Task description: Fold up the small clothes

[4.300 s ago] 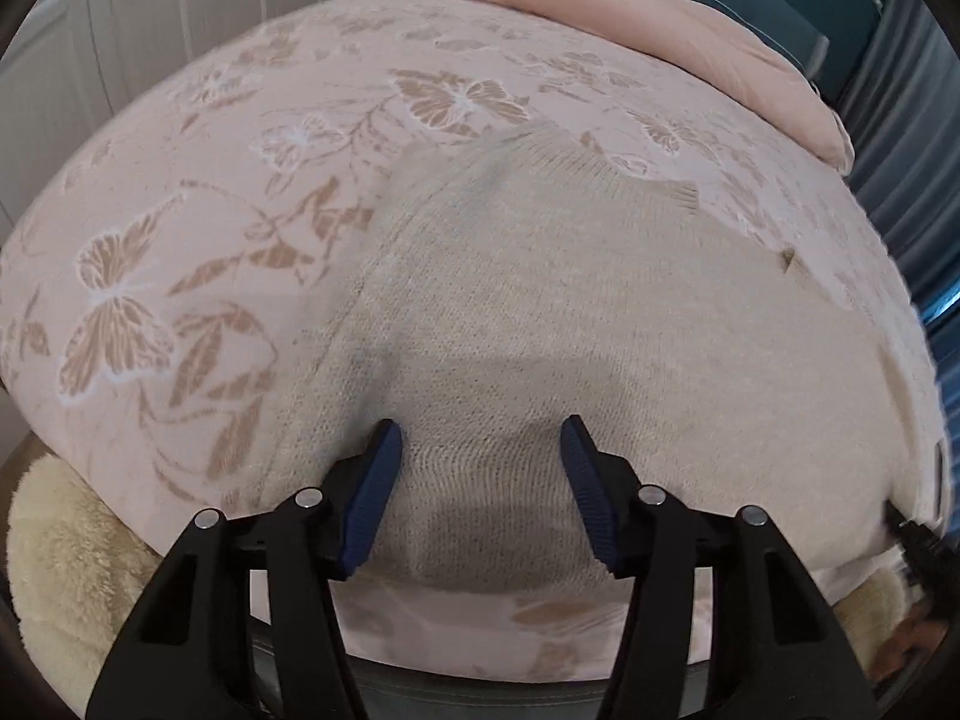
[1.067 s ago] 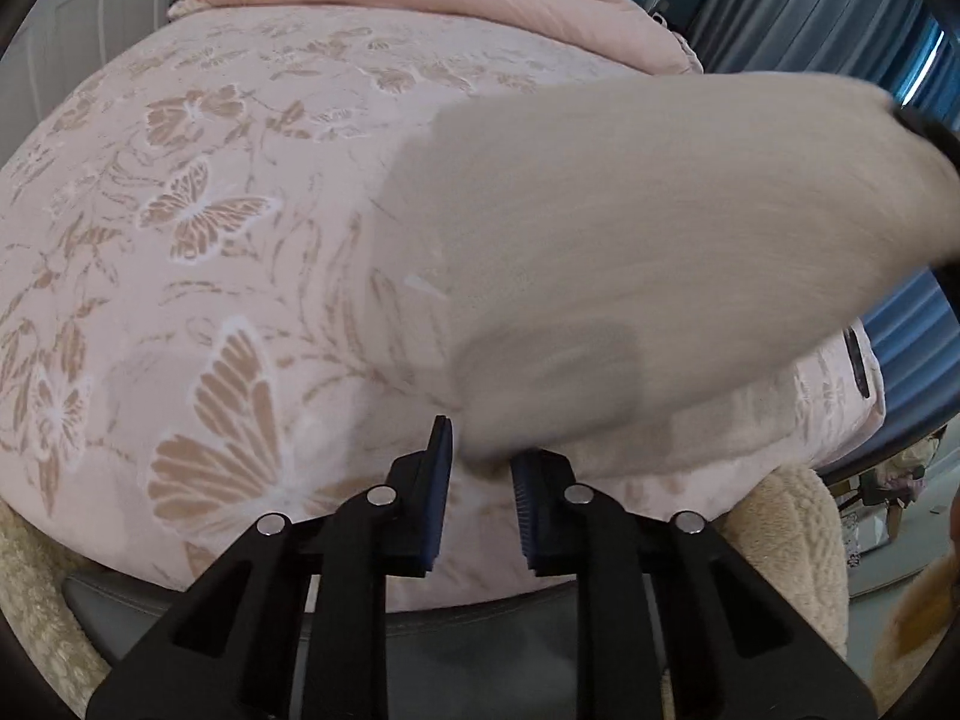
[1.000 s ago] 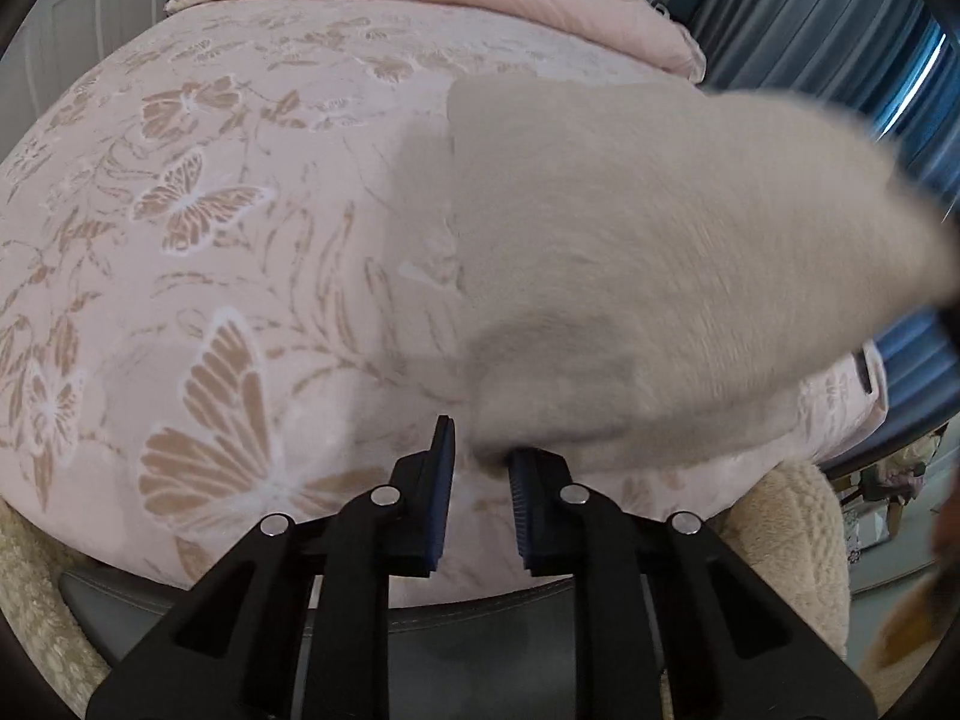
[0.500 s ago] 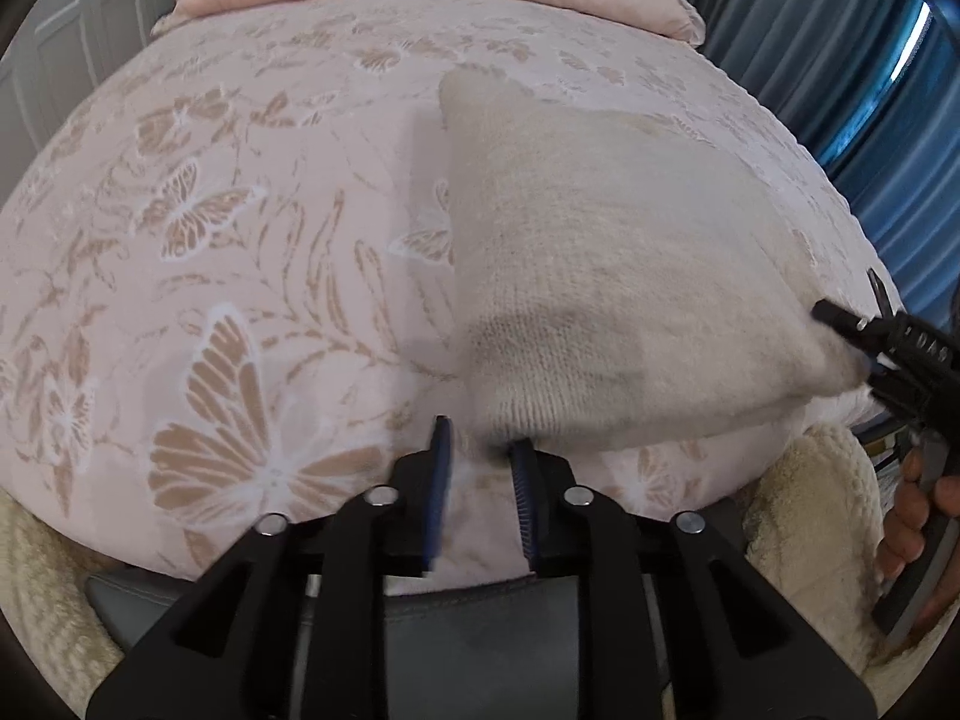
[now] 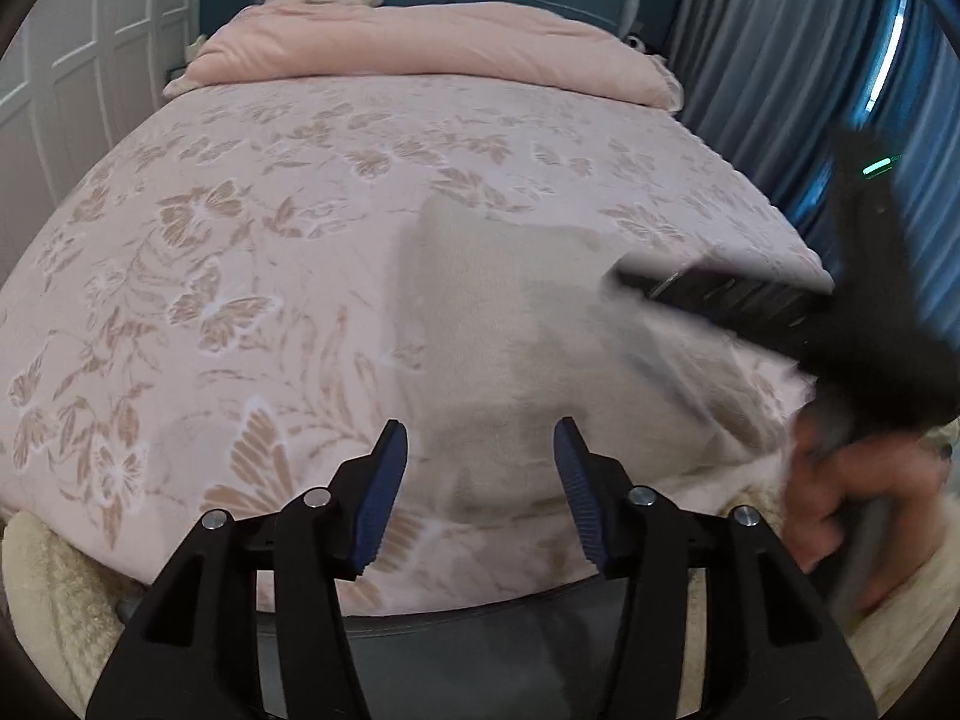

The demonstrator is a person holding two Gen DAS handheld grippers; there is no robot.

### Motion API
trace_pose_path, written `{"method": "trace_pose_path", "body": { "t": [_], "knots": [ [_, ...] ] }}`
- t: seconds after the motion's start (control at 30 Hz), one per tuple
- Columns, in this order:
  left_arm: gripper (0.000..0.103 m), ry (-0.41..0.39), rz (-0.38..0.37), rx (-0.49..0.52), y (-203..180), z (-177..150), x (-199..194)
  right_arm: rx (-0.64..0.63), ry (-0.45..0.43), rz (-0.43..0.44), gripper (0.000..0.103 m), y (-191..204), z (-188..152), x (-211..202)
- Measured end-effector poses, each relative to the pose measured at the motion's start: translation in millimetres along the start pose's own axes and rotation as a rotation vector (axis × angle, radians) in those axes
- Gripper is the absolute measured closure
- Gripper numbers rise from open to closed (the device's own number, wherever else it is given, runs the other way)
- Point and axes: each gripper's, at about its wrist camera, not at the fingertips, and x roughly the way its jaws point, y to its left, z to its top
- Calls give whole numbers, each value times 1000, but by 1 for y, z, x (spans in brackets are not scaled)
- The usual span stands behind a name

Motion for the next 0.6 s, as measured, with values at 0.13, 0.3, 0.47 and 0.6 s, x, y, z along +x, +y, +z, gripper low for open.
{"method": "trace_pose_path", "body": {
  "t": [0.13,0.3,0.47,0.6],
  "knots": [
    [54,37,21,-33,12,-3,5,-155,69,-138,82,11,-25,40],
    [48,29,27,-30,10,-3,8,-151,26,-98,73,22,-21,-10],
    [45,38,-15,11,-11,1,14,-109,118,-79,70,-13,-42,-4],
    [43,20,-5,57,-24,4,20,123,-98,-59,46,-66,-8,-65]
  ]
}}
